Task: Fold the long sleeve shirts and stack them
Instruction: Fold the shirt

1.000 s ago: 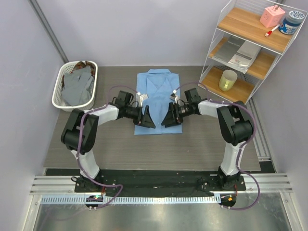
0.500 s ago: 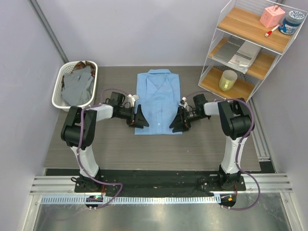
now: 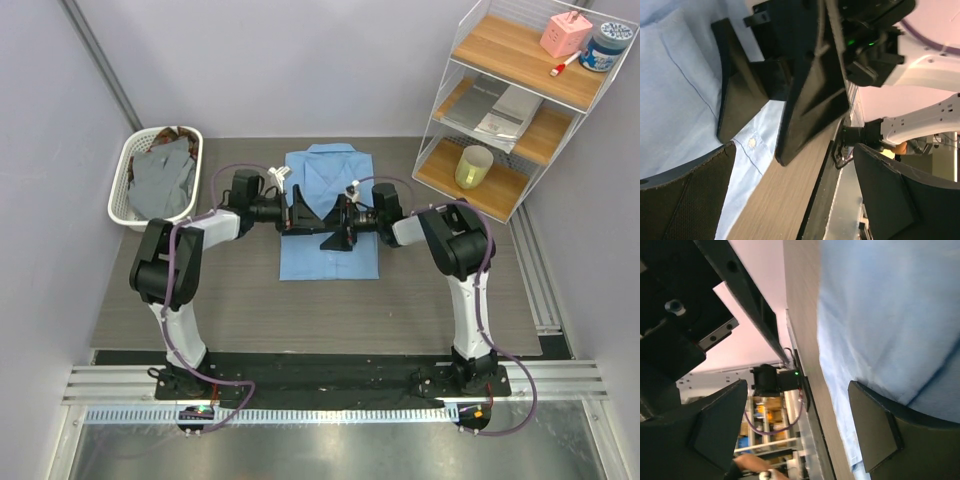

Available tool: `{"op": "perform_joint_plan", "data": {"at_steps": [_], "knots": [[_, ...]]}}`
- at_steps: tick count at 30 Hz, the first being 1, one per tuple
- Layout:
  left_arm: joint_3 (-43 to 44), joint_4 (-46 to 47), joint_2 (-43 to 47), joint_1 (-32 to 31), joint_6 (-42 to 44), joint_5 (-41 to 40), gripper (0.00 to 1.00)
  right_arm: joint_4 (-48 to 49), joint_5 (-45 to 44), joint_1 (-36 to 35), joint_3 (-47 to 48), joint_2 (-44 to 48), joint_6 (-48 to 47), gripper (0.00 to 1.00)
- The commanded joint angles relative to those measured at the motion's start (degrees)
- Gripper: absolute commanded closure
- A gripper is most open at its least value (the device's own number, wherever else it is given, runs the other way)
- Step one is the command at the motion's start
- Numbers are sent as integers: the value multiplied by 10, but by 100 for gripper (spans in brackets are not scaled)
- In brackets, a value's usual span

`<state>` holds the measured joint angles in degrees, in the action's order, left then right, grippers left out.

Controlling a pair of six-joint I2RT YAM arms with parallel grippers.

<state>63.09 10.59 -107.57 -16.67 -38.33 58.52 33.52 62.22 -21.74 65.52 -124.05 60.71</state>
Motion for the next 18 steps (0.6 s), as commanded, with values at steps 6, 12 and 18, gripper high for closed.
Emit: {"op": "perform_joint_plan", "data": {"at_steps": [6,12,18], "knots": [[-22,4,-99,29,41,-33,0,61,-33,23,-24,-97,12,12],[-40,-63,-94,70,89,-47,0,46,-17,29,-65,-45,0,12],[-32,-249,52,77,252,-57,0,-367,5,85,3,101,-324,18]]}}
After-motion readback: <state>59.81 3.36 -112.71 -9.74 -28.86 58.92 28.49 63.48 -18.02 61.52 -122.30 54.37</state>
